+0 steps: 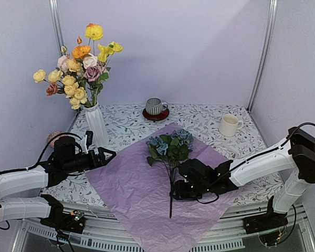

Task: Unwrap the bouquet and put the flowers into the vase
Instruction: Pick up the fake flower from the flattened wrapping paper.

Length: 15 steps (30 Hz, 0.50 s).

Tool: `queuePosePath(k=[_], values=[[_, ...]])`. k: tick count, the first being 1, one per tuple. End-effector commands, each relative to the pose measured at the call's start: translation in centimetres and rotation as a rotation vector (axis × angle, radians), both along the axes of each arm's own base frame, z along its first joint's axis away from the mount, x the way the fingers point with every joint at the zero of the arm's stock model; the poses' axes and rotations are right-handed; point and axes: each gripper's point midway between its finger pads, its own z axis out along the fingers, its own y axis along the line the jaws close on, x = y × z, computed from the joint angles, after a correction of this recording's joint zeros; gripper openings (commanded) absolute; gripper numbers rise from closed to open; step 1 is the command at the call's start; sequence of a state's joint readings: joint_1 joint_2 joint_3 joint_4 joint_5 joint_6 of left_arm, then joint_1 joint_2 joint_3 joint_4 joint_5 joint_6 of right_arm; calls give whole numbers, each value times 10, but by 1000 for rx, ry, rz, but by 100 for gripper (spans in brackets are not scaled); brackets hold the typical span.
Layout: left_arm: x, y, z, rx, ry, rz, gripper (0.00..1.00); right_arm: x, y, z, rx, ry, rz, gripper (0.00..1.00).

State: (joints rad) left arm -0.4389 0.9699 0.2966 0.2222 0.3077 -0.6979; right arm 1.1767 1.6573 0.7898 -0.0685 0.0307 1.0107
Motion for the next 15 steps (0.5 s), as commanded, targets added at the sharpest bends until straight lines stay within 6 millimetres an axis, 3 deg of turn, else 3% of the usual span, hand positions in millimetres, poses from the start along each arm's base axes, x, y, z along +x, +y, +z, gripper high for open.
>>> queuePosePath(k=[1, 8, 10, 12, 15], values=[[-1, -9, 8, -27, -12, -33, 98, -7, 8, -8, -10, 47, 7, 40], [-3, -13, 7, -31, -2, -56, 98, -7, 19, -16, -41, 65, 41, 36], [-4, -15, 7, -36, 2, -59, 98, -7, 22, -16, -45, 62, 50, 26], [-4, -17, 9, -44, -4, -64, 98, -5, 22, -13, -38, 51, 47, 9], [-8, -25, 13, -60, 0, -102, 97, 6, 17, 5, -23, -11, -4, 3]])
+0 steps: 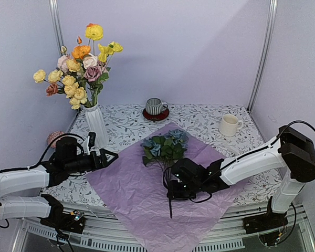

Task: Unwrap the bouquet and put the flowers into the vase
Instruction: Pick up the fake flower from the flattened wrapping paper.

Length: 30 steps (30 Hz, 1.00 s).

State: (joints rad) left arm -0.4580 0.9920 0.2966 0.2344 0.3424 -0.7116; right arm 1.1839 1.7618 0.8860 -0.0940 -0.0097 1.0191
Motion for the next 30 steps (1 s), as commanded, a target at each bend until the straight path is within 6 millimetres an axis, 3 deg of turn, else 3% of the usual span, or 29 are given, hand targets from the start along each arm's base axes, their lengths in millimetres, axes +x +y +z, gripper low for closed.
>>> queuePosePath(k=[1, 6, 13, 18, 25, 30], values=[[-3, -18, 19, -51, -24, -69, 97, 12, -7, 23, 8, -83, -47, 3], [-16, -40, 41, -104, -46, -159, 96, 29, -8, 78, 171, -233, -103, 4], [-47, -74, 100, -248, -216, -276, 95, 47, -15, 151, 324, -463, -133, 4], [-56, -88, 128, -337, -304, -300, 91, 45, -15, 207, 464, -630, -67, 5], [-72, -119, 175, -406, -525, -344, 71, 24, -3, 251, 605, -792, 117, 7], [-79, -131, 198, -437, -616, -349, 68, 6, 9, 266, 700, -814, 229, 8]])
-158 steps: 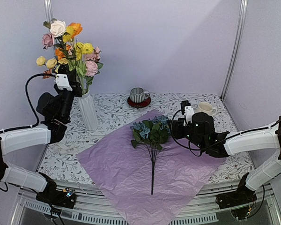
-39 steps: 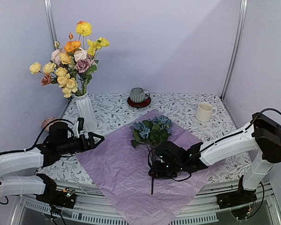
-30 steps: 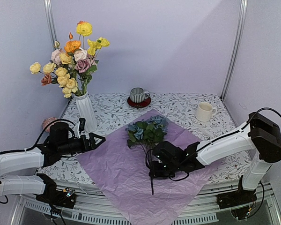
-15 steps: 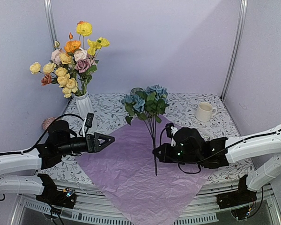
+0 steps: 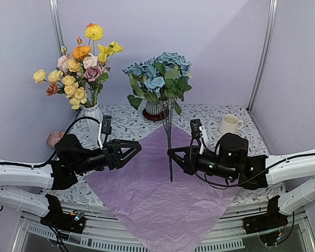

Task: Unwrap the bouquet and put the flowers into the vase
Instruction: Pick up the fake flower from the flattened wrapping paper, then pass from the right arm to the left

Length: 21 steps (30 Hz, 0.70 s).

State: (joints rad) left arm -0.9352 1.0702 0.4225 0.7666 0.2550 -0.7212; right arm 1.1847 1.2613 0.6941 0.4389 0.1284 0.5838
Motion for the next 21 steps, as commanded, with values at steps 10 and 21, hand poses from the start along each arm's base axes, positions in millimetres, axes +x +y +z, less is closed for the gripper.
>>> queuePosePath(k=[10, 21], values=[[5, -11, 65, -129, -198, 75, 55, -42, 25, 34, 127, -154, 273, 8], [1, -19, 77, -162, -233, 39, 51, -51, 40, 21, 97, -146, 329, 8]])
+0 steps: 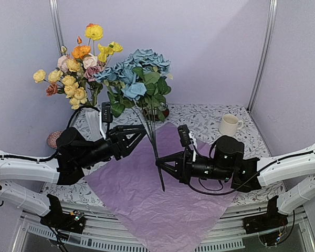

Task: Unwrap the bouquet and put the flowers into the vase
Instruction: Pass from the right arm to the left, then place the fake flower in the vase.

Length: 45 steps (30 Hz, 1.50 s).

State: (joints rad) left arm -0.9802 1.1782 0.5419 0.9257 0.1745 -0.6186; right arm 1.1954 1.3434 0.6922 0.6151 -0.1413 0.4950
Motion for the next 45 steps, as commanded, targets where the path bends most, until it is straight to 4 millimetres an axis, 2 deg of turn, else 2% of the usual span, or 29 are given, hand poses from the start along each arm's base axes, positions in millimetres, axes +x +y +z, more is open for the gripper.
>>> queuePosePath(k=[1, 4, 7, 17, 21, 23, 27, 29, 33, 38, 39, 40, 43, 45], values=[[-7, 0, 23, -52, -61, -15, 49, -10, 8, 12, 40, -45, 45, 8], [-7, -1, 23, -50, -62, -12, 43, -11, 11, 10, 34, -46, 51, 8], [-4, -2, 20, -36, -50, -2, 33, -11, 12, 8, 31, -46, 50, 8], [5, -11, 7, 12, -2, 6, 29, -11, 12, 7, 25, -54, 51, 8], [3, -15, 6, 24, -6, -9, 11, -12, 12, 8, 24, -55, 50, 8], [3, -15, 8, 27, -13, -9, 0, -10, 11, 7, 22, -55, 43, 12], [5, -9, 8, 37, -14, 23, 0, -6, 7, 7, 19, -57, 10, 29], [7, -3, 7, 50, -17, 54, 0, -1, 1, 5, 11, -56, -30, 34], [17, 17, 3, 115, -40, 183, 0, 16, -22, 8, 10, -62, -166, 39], [32, 65, 3, 247, -114, 437, 0, 46, -65, 17, -27, -118, -421, 39], [31, 80, 11, 255, -151, 494, 0, 51, -75, 20, -42, -154, -468, 39], [31, 92, 13, 276, -190, 542, 0, 56, -84, 23, -50, -178, -518, 46], [25, 128, 33, 292, -351, 697, 0, 72, -107, 35, -94, -300, -666, 53], [21, 154, 45, 267, -437, 822, 0, 81, -116, 42, -136, -389, -749, 57]])
